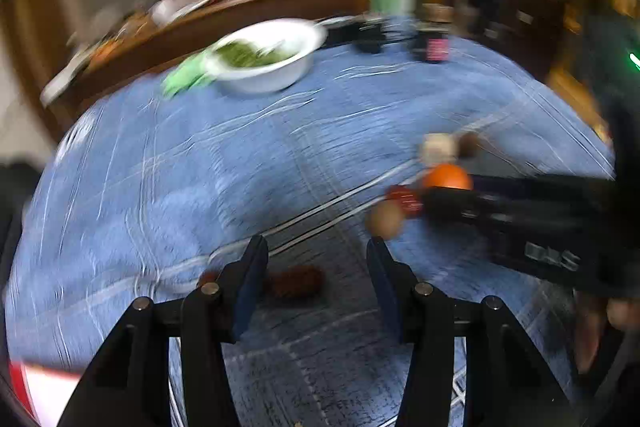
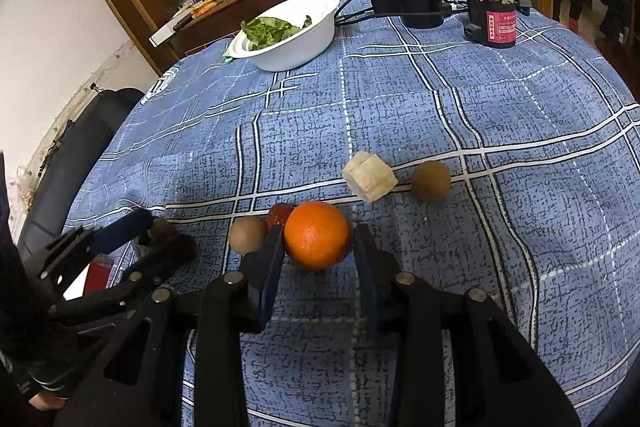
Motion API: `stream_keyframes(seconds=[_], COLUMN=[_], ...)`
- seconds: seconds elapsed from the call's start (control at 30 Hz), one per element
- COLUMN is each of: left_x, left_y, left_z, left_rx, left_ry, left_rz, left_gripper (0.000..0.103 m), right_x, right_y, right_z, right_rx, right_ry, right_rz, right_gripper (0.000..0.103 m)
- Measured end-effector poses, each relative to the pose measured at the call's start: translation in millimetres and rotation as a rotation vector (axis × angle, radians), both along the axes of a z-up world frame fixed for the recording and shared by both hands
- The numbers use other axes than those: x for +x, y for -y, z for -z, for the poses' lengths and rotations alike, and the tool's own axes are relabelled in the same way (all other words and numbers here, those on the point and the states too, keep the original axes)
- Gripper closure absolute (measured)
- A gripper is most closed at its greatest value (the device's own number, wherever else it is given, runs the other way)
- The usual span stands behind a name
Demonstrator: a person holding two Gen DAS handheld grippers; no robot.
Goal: Organize fruits
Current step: 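Grasp a red date with the left gripper while the right gripper holds the orange, then carry the orange and red date over the tray and open both grippers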
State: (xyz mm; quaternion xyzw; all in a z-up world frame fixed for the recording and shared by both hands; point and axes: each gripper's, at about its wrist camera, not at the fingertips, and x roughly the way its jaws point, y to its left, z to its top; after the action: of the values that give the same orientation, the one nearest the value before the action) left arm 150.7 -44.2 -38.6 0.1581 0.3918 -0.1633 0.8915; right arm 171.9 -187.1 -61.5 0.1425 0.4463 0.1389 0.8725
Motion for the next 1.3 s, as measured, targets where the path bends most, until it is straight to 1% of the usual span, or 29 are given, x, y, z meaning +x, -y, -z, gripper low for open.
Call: stream_keyframes(seconds=[0.03,0.07,0.1,0.13,0.17,0.2,0.23,0.27,0.3,0.37,0.47,0.67,0.7,0.77,0.87,0.93,1.03,1.1,1.23,1.3], left_x=[-1,0,5,8,8,11,13,14,13,10,16,17,17,14,11,10,-2,-14,-41,-56], left_y=[3,4,1,-1,-7,-13,-17,-20,-20,-16,-14,-11,-9,-10,-8,-10,-8,-7,-16,-24], left_z=[2,5,12,17,20,21,21,21,22,22,23,23,23,22,21,20,13,6,-10,-17], left_rx=[0.038,0.046,0.052,0.057,0.05,0.019,-0.01,-0.033,-0.055,-0.043,-0.072,-0.073,-0.079,-0.083,-0.072,-0.103,-0.097,-0.085,-0.123,-0.162], left_ry=[0.008,-0.015,-0.059,-0.077,-0.073,-0.084,-0.102,-0.12,-0.127,-0.104,-0.116,-0.107,-0.107,-0.109,-0.113,-0.138,-0.133,-0.119,-0.105,-0.107], left_rz=[0.048,0.079,0.098,0.097,0.103,0.103,0.091,0.088,0.096,0.105,0.084,0.035,0.027,0.028,0.019,0.004,-0.01,-0.038,-0.127,-0.175], left_gripper=[0.052,0.052,0.052,0.052,0.05,0.05,0.054,0.064,0.067,0.071,0.07,0.071,0.073,0.086,0.086,0.086,0.086,0.086,0.086,0.086], right_x=[1,1,1,1,2,2,2,2,2,3,3,3,3,3,4,4,4,4,0,-8], right_y=[0,1,1,1,1,1,1,1,1,0,-1,-1,-1,-1,-1,-2,-2,-3,-7,-8], right_z=[0,0,0,0,0,1,1,1,1,1,1,1,1,1,2,1,2,2,-3,-9], right_rx=[0.002,0.004,0.006,0.007,0.007,0.01,0.012,0.012,0.014,0.012,0.012,0.007,0.007,0.007,0.007,0.003,-0.003,-0.008,-0.04,-0.056], right_ry=[-0.001,-0.001,-0.002,-0.002,-0.002,-0.003,-0.004,-0.004,-0.005,-0.004,-0.004,-0.001,-0.001,-0.002,-0.002,-0.001,0.001,0.002,-0.004,0.004], right_rz=[-0.001,-0.001,-0.001,-0.001,-0.003,-0.004,-0.005,-0.006,-0.008,-0.012,-0.013,-0.015,-0.015,-0.017,-0.021,-0.023,-0.027,-0.025,-0.027,-0.027], right_gripper=[0.066,0.066,0.066,0.066,0.066,0.066,0.066,0.066,0.066,0.066,0.066,0.066,0.066,0.066,0.066,0.066,0.066,0.066,0.066,0.066])
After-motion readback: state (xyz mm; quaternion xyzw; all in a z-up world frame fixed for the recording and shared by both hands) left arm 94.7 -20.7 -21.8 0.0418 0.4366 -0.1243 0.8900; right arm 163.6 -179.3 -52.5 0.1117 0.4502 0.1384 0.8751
